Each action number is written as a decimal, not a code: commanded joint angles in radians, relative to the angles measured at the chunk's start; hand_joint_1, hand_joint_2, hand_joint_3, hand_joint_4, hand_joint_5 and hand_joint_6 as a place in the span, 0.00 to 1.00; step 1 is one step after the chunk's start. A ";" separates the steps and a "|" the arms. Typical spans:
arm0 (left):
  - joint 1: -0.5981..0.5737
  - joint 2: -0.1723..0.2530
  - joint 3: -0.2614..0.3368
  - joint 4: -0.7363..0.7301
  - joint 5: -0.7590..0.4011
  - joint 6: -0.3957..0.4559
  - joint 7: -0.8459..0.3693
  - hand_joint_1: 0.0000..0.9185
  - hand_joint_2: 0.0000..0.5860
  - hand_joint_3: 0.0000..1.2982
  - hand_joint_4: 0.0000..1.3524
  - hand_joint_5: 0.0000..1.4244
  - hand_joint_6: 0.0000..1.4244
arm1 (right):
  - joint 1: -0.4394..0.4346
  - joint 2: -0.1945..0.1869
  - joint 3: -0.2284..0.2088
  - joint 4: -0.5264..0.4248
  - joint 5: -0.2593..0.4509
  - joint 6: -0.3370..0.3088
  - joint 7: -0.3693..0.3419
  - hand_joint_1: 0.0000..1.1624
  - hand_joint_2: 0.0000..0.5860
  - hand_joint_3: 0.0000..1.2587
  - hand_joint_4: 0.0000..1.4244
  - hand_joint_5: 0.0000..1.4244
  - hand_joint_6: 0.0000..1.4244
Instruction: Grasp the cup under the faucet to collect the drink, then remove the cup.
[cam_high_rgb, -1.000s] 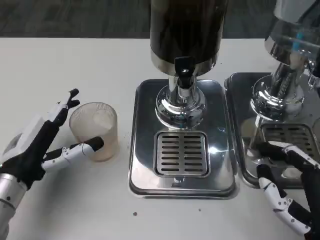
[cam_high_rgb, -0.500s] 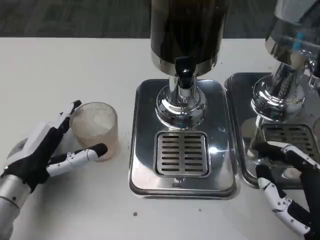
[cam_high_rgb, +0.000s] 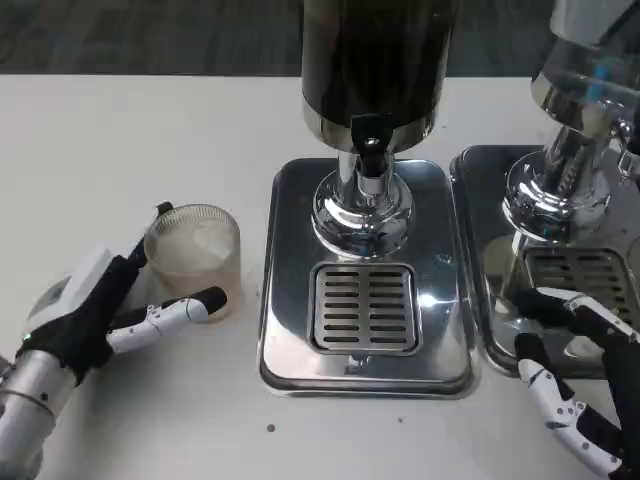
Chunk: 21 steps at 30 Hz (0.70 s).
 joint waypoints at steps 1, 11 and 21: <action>-0.014 -0.027 -0.011 -0.003 0.008 0.009 0.018 0.14 0.00 0.00 0.00 0.06 0.06 | 0.006 0.007 -0.003 -0.008 0.011 -0.003 0.011 0.31 0.73 0.35 0.29 0.28 0.25; 0.007 -0.093 -0.018 -0.006 0.012 0.034 0.113 0.17 0.03 0.03 0.09 0.21 0.23 | 0.012 0.004 -0.011 -0.016 0.016 0.001 0.024 0.32 0.73 0.39 0.30 0.28 0.25; 0.003 -0.123 -0.037 0.010 0.026 0.055 0.183 0.17 0.06 0.15 0.21 0.38 0.55 | 0.018 0.008 -0.017 -0.026 0.010 0.008 0.030 0.34 0.77 0.43 0.31 0.28 0.25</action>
